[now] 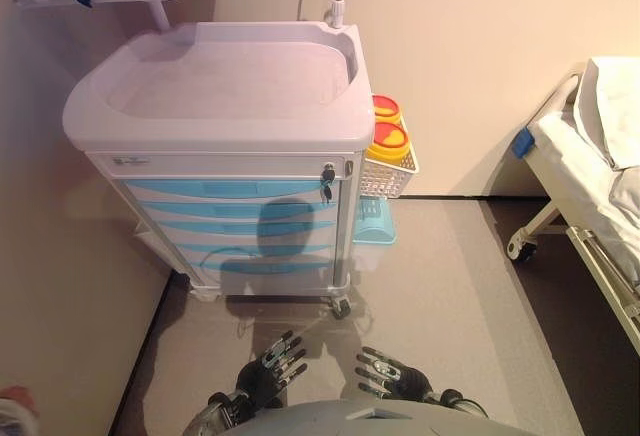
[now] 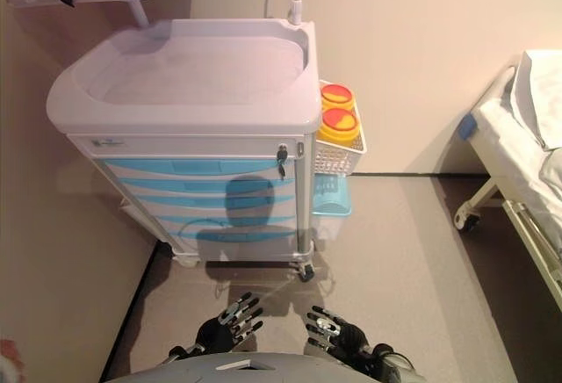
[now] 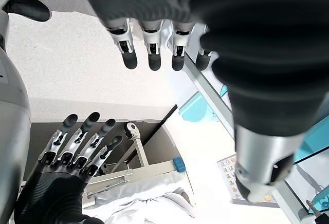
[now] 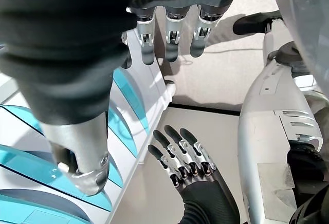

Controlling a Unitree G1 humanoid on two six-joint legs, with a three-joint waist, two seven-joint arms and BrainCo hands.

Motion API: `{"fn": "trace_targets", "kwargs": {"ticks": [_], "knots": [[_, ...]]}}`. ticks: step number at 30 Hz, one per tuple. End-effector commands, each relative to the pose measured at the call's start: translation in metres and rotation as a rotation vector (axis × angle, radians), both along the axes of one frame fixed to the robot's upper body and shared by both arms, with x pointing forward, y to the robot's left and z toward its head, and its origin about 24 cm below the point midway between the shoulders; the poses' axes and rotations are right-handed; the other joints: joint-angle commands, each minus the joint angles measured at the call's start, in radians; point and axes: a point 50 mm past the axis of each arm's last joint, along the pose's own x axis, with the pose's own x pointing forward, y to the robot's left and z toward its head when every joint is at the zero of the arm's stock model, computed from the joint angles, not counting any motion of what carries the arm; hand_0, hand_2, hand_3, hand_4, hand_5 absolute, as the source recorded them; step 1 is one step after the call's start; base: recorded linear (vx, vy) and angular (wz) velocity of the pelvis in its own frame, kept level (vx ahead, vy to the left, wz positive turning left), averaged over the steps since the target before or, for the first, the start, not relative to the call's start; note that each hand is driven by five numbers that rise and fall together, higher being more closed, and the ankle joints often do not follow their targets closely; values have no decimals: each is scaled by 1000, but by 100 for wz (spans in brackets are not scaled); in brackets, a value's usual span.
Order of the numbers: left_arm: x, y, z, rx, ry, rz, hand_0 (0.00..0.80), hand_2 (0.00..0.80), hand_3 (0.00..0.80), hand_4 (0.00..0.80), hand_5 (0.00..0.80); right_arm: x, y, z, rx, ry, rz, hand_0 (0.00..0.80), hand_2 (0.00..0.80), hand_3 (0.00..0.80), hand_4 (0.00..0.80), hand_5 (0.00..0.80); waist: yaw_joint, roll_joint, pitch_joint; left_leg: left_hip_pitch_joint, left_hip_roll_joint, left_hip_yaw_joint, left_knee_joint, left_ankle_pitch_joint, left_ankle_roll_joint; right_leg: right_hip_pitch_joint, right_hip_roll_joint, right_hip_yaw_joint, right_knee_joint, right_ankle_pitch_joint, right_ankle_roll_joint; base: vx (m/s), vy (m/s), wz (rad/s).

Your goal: Open the drawer and pick up the medicine

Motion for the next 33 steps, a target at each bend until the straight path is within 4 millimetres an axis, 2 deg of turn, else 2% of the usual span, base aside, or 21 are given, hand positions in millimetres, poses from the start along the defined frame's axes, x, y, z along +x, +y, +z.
{"fn": "trace_targets", "kwargs": {"ticks": [1,6,13,17,23,33], "knots": [[35,-6,10,-24,-105,4,0,0,0,0,0,20,13,5,56,-72,33,0,0,0,0,0,12,-35,28,35,-35,22,6,-70,44,-27,-36,-30,27,55,12,0,0,0],[35,-6,12,-56,-126,2,0,0,0,0,0,21,12,6,56,-74,38,0,0,0,0,0,12,-33,30,36,-35,24,6,-70,43,-27,-37,-31,29,54,13,0,0,0],[44,2,15,60,-173,81,0,0,0,0,0,22,14,7,60,-77,32,0,0,0,0,0,14,-32,33,36,-37,18,6,-69,44,-26,-38,-32,32,52,12,0,0,0],[45,1,16,64,-187,81,0,0,0,0,0,23,14,7,63,-79,23,0,0,0,0,0,19,-33,34,35,-39,15,6,-70,44,-24,-38,-36,31,51,11,0,0,0],[39,-5,15,-18,-163,55,0,0,0,0,0,23,14,7,64,-82,18,0,0,0,0,0,20,-31,38,32,-40,12,6,-69,46,-28,-40,-37,32,53,12,0,0,0],[32,-5,11,-128,-88,141,0,0,0,0,0,22,9,7,53,-92,-6,0,0,0,0,0,17,-29,53,25,-43,8,12,-71,51,-38,-46,-29,45,49,12,25,13,0]]}}
